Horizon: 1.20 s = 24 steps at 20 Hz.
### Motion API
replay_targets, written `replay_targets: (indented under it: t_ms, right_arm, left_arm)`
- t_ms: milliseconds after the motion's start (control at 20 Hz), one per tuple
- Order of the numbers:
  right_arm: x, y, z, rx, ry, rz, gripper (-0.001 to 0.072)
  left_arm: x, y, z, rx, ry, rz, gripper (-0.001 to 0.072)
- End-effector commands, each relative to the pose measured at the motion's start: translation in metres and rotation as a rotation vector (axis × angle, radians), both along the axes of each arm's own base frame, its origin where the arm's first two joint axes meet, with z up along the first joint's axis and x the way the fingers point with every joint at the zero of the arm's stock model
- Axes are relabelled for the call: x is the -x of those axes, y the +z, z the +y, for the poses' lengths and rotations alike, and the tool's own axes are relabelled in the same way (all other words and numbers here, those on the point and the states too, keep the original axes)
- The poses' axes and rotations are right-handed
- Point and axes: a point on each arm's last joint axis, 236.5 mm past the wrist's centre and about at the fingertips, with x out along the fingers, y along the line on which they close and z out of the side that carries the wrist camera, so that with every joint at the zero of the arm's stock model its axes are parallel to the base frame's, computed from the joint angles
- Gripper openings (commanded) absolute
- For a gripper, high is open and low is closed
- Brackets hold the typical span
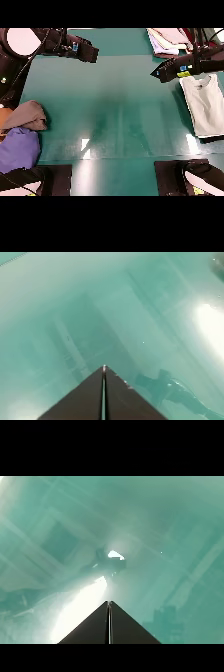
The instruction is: Fold the shirts.
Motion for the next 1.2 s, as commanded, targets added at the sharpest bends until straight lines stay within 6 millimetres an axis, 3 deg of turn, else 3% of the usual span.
replay_targets:
  t_ms: [0, 450, 600, 700, 800, 950, 1050, 1150]
  right_arm:
    - [-0.003, 0.003, 0.002, -0.01, -0.003, -0.016, 0.0019]
    - [-0.003, 0.003, 0.003, -0.014, -0.001, -0.014, 0.0019]
    - [-0.003, 0.003, 0.003, -0.014, -0.001, -0.014, 0.0019]
    - [-0.003, 0.003, 0.003, -0.014, -0.002, -0.015, 0.0018]
    - [-0.002, 0.003, 0.003, -0.013, -0.001, -0.013, 0.0019]
    - [-0.002, 0.003, 0.003, -0.013, -0.001, -0.014, 0.0018]
    - [-0.003, 0.003, 0.003, -0.014, -0.001, -0.015, 0.0019]
    - [-0.003, 0.003, 0.003, -0.014, -0.001, -0.015, 0.0019]
  left_arm:
    - [0.0, 0.0, 0.0, 0.0, 0.0, -0.001, 0.003]
    - [0.0, 0.001, 0.0, 0.007, 0.003, 0.002, 0.003]
    - [-0.01, 0.021, -0.004, 0.06, 0.013, -0.076, 0.003]
    - [-0.016, 0.015, 0.041, -0.059, 0.092, -0.073, 0.003]
    - [-0.017, -0.002, 0.125, -0.227, 0.249, 0.009, 0.003]
    - [-0.001, -0.03, 0.239, -0.305, 0.48, 0.184, 0.003]
    - [0.023, -0.065, 0.291, -0.337, 0.59, 0.33, 0.003]
    - [0.048, -0.119, 0.326, -0.381, 0.646, 0.499, 0.0033]
